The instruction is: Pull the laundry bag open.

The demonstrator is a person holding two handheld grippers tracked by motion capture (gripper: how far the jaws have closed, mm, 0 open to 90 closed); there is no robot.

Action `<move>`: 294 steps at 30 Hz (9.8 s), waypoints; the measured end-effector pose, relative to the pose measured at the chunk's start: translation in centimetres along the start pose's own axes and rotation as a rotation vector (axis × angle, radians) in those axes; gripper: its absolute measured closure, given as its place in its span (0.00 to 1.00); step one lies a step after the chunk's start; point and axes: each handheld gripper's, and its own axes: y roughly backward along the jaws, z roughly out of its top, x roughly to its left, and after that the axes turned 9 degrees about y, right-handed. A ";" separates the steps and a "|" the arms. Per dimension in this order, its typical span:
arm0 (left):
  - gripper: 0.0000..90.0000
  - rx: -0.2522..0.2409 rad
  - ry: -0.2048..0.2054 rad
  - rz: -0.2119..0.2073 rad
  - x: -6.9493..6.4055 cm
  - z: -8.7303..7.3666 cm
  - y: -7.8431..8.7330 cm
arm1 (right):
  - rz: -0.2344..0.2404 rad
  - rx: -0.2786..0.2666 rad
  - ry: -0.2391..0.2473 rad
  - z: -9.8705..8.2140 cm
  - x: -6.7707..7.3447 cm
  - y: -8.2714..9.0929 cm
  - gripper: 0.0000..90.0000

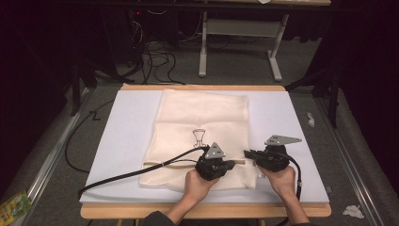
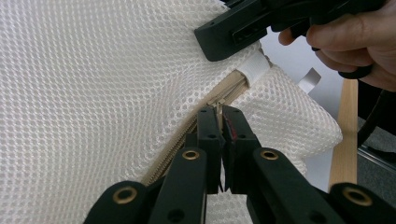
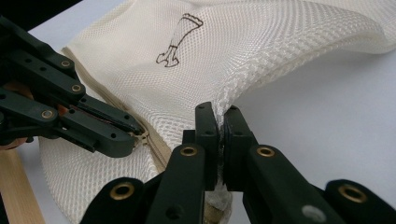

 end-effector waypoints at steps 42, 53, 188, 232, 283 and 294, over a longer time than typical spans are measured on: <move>0.97 0.005 0.047 0.004 1.4 -0.8 0.8 | -0.006 0.024 -0.008 -0.1 -0.8 -0.9 0.98; 0.97 0.007 0.053 0.002 1.6 -1.0 1.0 | 0.004 0.026 -0.015 -0.2 -1.0 -1.1 0.98; 0.97 -0.034 0.134 0.068 6.0 -3.7 7.3 | -0.008 -0.004 -0.041 -0.7 -1.5 -1.4 0.97; 0.97 -0.042 0.163 0.113 7.7 -4.2 9.8 | -0.025 -0.015 -0.027 -0.3 -1.9 -1.3 0.98; 0.97 -0.085 0.202 0.186 9.9 -4.6 12.8 | -0.042 0.000 -0.025 -0.7 -2.1 -1.4 0.97; 0.97 -0.102 0.214 0.195 10.4 -4.4 13.5 | -0.044 -0.003 -0.027 -0.7 -2.1 -1.2 0.97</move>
